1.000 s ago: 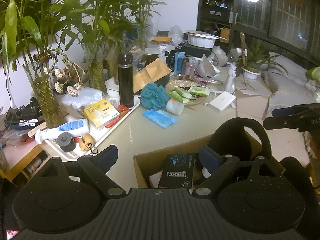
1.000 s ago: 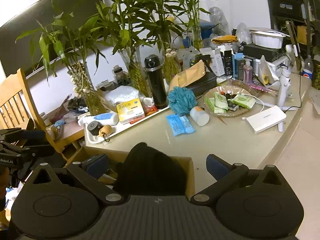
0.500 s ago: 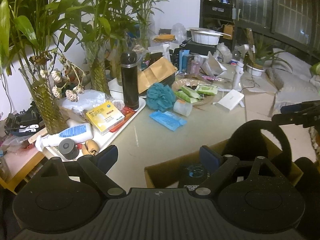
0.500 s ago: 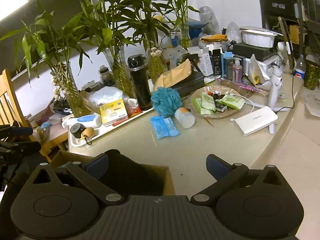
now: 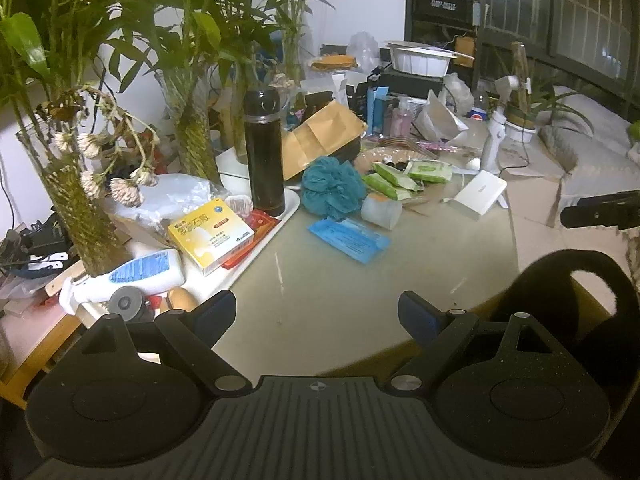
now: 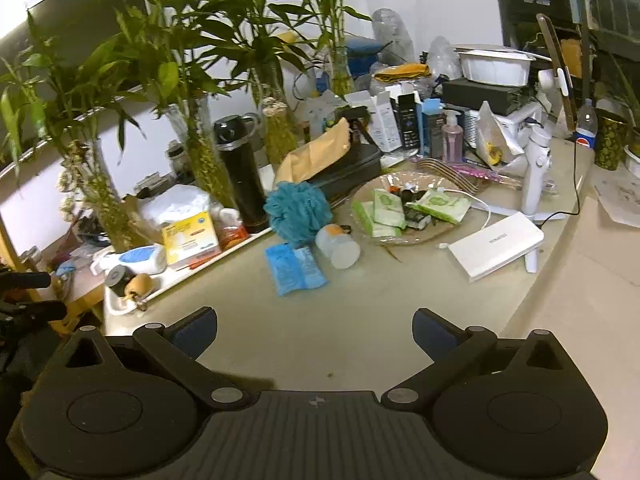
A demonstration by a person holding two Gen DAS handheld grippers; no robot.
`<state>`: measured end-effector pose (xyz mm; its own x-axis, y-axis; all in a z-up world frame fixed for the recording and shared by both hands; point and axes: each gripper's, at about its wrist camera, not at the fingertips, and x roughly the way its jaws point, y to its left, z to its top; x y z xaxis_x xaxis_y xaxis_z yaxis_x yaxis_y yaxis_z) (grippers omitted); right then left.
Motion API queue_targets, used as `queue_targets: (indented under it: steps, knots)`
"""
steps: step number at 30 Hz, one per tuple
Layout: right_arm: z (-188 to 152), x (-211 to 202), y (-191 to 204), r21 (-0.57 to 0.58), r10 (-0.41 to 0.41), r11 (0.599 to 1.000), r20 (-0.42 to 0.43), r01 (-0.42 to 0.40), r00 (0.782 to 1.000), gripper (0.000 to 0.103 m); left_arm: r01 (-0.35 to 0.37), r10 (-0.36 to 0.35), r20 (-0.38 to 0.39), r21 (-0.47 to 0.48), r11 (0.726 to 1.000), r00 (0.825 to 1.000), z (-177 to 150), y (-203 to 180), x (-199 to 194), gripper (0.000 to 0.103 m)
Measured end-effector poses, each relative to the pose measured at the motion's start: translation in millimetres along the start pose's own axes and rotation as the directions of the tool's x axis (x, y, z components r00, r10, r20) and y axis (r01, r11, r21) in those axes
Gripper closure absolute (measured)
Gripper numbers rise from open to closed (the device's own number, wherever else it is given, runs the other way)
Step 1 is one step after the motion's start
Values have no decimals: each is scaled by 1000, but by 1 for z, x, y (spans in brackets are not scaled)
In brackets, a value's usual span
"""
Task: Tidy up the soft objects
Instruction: 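Move both grippers away from the box back over the table, then lower the left gripper over the blue wet-wipe packet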
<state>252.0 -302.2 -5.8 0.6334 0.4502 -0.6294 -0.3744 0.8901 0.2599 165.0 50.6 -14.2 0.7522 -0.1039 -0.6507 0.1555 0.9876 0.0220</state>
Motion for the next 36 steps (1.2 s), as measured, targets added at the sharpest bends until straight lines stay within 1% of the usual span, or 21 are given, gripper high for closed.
queue_targets:
  steps: [9,14,21,26,32,36]
  knots:
    - [-2,44,-19,-1,-37,999,-39,37,999,0,4,-3,-11,32,999,1000,9,8,32,14]
    - [-7,72,-26,0,-51,999,-69,51,996,0,17,-15,-29,41,999,999,12,17,55,14]
    - [-12,114,-34,-2,-70,998,-122,70,990,0,38,-32,-62,88,995,998,15,26,87,14]
    - [-15,138,-34,-25,-71,997,-137,69,988,0,79,-73,-79,70,994,994,18,36,110,14]
    - [-19,162,-32,-72,-69,996,-125,60,990,0,141,-139,-111,15,990,984,19,47,143,14]
    - [-23,176,-33,-89,-55,995,-114,45,992,0,163,-160,-115,14,987,980,23,47,162,14]
